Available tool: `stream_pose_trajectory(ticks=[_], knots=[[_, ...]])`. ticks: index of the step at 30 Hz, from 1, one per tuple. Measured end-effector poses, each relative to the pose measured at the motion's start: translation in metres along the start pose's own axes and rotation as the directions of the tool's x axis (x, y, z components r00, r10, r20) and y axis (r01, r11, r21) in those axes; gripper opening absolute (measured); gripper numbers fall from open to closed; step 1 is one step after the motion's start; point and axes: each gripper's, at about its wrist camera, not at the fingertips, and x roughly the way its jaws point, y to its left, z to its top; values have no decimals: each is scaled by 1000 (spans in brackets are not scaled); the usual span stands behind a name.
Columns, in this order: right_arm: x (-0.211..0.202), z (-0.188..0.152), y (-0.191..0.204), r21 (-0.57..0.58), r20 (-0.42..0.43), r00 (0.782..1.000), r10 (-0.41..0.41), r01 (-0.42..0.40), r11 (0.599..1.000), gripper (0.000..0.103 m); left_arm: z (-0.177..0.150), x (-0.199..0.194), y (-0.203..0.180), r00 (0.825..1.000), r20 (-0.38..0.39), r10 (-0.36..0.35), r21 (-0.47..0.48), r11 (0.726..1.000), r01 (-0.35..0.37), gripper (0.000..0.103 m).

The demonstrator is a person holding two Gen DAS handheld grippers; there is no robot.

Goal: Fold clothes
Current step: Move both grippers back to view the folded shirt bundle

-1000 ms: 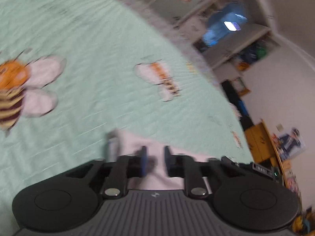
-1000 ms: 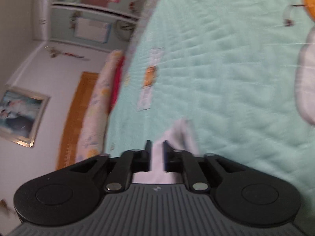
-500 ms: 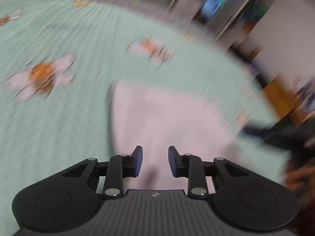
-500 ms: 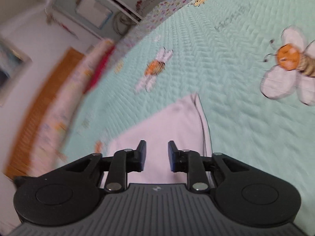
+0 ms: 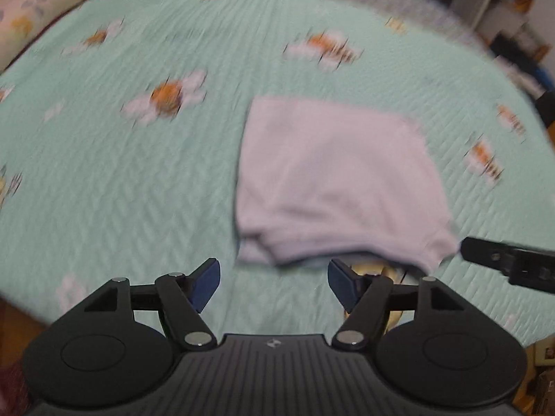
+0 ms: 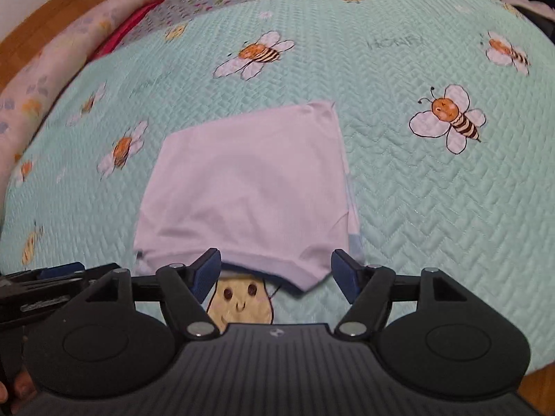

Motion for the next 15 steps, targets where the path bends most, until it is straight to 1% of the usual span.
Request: stream_pose_trajectory(ticks=[3, 10, 15], knots=[[-12, -6, 15, -79, -5, 999, -54, 53, 995, 70, -9, 0, -10, 998, -56, 16, 6, 1000, -16, 72], [-36, -19, 18, -123, 8, 1000, -14, 15, 992, 70, -16, -17, -27, 998, -64, 15, 10, 1000, -15, 72], [-42, -26, 11, -119, 5, 1000, 13, -13, 993, 70, -21, -22, -37, 998, -67, 16, 9, 1000, -16, 72]])
